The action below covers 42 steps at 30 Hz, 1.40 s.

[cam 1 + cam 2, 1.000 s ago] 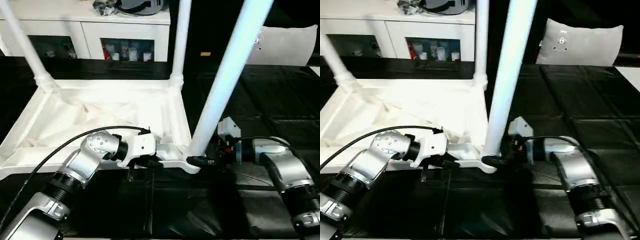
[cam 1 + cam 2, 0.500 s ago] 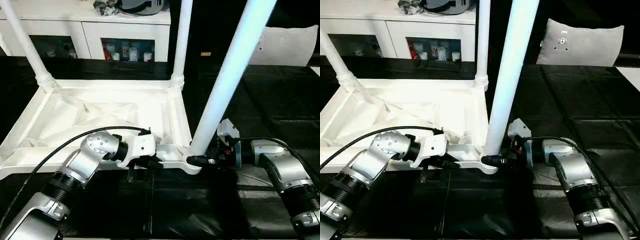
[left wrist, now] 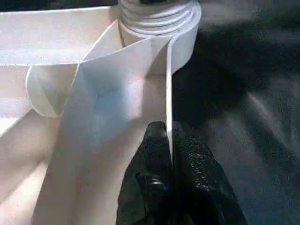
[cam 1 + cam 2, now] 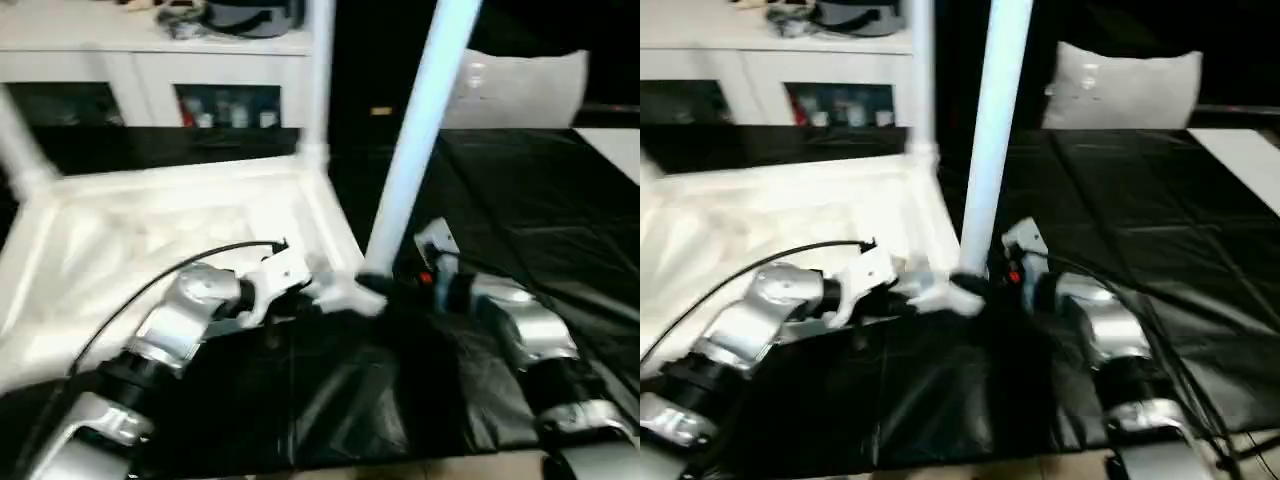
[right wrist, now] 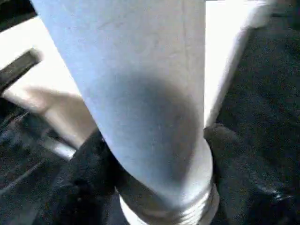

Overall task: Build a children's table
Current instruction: Rotate leg to tighten

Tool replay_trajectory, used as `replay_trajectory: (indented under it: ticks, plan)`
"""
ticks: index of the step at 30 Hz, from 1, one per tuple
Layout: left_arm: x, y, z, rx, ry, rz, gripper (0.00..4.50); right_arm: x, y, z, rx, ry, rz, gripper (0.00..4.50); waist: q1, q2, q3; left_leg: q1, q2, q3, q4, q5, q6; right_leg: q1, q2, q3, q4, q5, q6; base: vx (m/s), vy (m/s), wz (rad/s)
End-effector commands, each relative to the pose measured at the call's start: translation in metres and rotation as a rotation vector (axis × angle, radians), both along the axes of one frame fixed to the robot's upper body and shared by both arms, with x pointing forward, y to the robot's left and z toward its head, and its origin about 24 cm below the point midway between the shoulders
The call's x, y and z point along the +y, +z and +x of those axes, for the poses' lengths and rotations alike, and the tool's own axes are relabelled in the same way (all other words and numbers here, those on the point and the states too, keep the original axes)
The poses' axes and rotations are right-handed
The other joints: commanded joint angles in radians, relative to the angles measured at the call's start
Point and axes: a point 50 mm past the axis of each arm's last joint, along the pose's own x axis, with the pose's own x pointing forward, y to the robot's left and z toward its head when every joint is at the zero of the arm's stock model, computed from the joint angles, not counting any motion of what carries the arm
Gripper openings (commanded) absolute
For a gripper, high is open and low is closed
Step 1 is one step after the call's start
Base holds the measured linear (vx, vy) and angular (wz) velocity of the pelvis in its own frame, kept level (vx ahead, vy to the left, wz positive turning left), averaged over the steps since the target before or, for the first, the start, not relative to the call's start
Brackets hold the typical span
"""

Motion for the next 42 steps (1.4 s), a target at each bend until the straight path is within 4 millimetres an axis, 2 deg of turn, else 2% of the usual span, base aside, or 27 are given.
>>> replay_trajectory:
  ticks: [1,4,5,7,8,9,11,14,15,16,18,20,26,29,32,36,37,42]
  plan:
    - [-0.034,0.020,0.000,-0.071,0.009,-0.111,0.00,0.015,-0.017,-0.003,0.092,-0.065,-0.061,2.56,0.006,-0.004,-0.048,-0.004,0.043,-0.017,-0.076,-0.204,0.021,0.046,-0.085,0.047,-0.099,-0.430,-0.138,0.000,0.000,0.00]
    - [-0.040,0.022,0.000,-0.076,0.021,-0.128,0.00,0.019,-0.016,-0.002,0.079,-0.071,-0.043,2.56,0.008,-0.004,-0.051,-0.004,0.040,-0.014,-0.073,-0.196,0.039,0.045,-0.084,0.048,-0.100,-0.410,-0.138,0.000,0.000,0.00]
    - [-0.041,0.022,0.001,-0.077,0.023,-0.126,0.00,0.019,-0.015,-0.002,0.075,-0.071,-0.025,3.26,0.010,-0.006,-0.052,-0.004,0.039,-0.012,-0.072,-0.191,0.048,0.046,-0.083,0.049,-0.100,-0.395,-0.138,0.000,0.000,0.00]
    - [-0.038,0.021,0.002,-0.088,0.026,-0.105,0.00,0.018,-0.012,-0.002,0.064,-0.073,-0.001,3.26,0.012,-0.006,-0.053,-0.010,0.039,-0.013,-0.073,-0.168,0.058,0.050,-0.082,0.049,-0.096,-0.362,-0.141,0.000,0.000,0.00]
    - [-0.037,0.021,0.003,-0.091,0.027,-0.098,0.00,0.018,-0.011,-0.002,0.060,-0.073,0.006,3.31,0.013,0.001,-0.055,-0.007,0.040,-0.013,-0.072,-0.166,0.058,0.047,-0.082,0.049,-0.096,-0.344,-0.147,0.000,0.000,0.00]
    - [-0.035,0.020,0.004,-0.097,0.029,-0.085,0.00,0.017,-0.010,-0.002,0.049,-0.071,0.006,3.61,0.015,0.001,-0.055,-0.011,0.041,-0.014,-0.073,-0.155,0.059,0.051,-0.082,0.049,-0.091,-0.318,-0.154,0.000,0.000,0.00]
    - [-0.029,0.019,0.005,-0.107,0.035,-0.056,0.00,0.015,-0.007,-0.003,0.028,-0.067,0.004,3.73,0.018,0.002,-0.055,-0.011,0.041,-0.013,-0.073,-0.153,0.060,0.051,-0.082,0.049,-0.090,-0.298,-0.163,0.000,0.000,0.00]
    - [-0.024,0.018,0.006,-0.116,0.034,-0.029,0.00,0.012,-0.005,-0.003,0.012,-0.068,0.003,4.05,0.022,0.000,-0.054,-0.009,0.042,-0.014,-0.076,-0.163,0.057,0.052,-0.083,0.049,-0.091,-0.309,-0.156,0.000,0.000,0.00]
    - [-0.015,0.015,0.007,-0.119,0.025,0.007,0.00,0.005,0.000,-0.006,-0.025,-0.031,0.013,4.14,0.023,0.001,-0.054,-0.010,0.042,-0.014,-0.076,-0.167,0.054,0.053,-0.083,0.048,-0.093,-0.321,-0.150,0.000,0.000,0.00]
    - [-0.009,0.013,0.007,-0.118,0.006,0.032,0.00,-0.002,0.006,-0.009,-0.055,0.018,0.024,4.19,0.023,-0.004,-0.053,-0.010,0.041,-0.013,-0.075,-0.171,0.061,0.052,-0.082,0.049,-0.096,-0.328,-0.143,0.000,0.000,0.00]
    - [-0.005,0.011,0.005,-0.111,-0.046,0.043,0.00,-0.012,0.011,-0.012,-0.077,0.075,0.018,4.24,0.030,-0.003,-0.054,-0.012,0.042,-0.014,-0.075,-0.164,0.073,0.055,-0.083,0.050,-0.093,-0.325,-0.129,0.000,0.000,0.00]
    - [-0.001,0.008,0.001,-0.101,-0.121,0.066,0.00,-0.024,0.016,-0.015,-0.096,0.130,-0.020,4.44,0.029,-0.003,-0.055,-0.013,0.043,-0.014,-0.075,-0.148,0.075,0.055,-0.082,0.048,-0.090,-0.298,-0.139,0.000,0.000,0.00]
    - [0.007,0.002,-0.005,-0.088,-0.257,0.118,0.00,-0.046,0.028,-0.022,-0.156,0.254,-0.098,4.44,0.037,0.002,-0.055,-0.008,0.046,-0.011,-0.073,-0.151,0.075,0.052,-0.082,0.051,-0.087,-0.271,-0.165,0.000,0.000,0.00]
    - [0.008,0.003,-0.007,-0.090,-0.308,0.122,0.00,-0.051,0.035,-0.028,-0.172,0.357,-0.095,4.44,0.051,-0.002,-0.055,-0.007,0.047,-0.011,-0.072,-0.150,0.085,0.054,-0.083,0.050,-0.086,-0.273,-0.160,0.000,0.000,0.00]
    - [0.009,0.005,-0.010,-0.078,-0.385,0.115,0.00,-0.052,0.039,-0.031,-0.178,0.422,-0.098,4.44,0.054,-0.004,-0.054,-0.007,0.048,-0.011,-0.073,-0.149,0.082,0.052,-0.084,0.050,-0.086,-0.285,-0.160,0.000,0.000,0.00]
    - [0.012,0.008,-0.012,-0.062,-0.458,0.120,0.00,-0.050,0.040,-0.033,-0.167,0.485,-0.090,4.12,0.055,-0.004,-0.054,-0.006,0.049,-0.011,-0.074,-0.156,0.076,0.051,-0.084,0.050,-0.086,-0.294,-0.164,0.000,0.000,0.00]
    - [0.012,0.009,-0.012,-0.057,-0.478,0.114,0.00,-0.049,0.040,-0.033,-0.161,0.502,-0.084,3.97,0.058,-0.003,-0.054,-0.002,0.050,-0.011,-0.075,-0.157,0.073,0.049,-0.084,0.050,-0.086,-0.294,-0.166,0.000,0.000,0.00]
    - [0.013,0.013,-0.012,-0.051,-0.537,0.121,0.00,-0.044,0.034,-0.034,-0.110,0.555,-0.078,3.61,0.070,-0.002,-0.056,-0.002,0.051,-0.009,-0.073,-0.146,0.069,0.050,-0.085,0.051,-0.081,-0.262,-0.177,0.000,0.000,0.00]
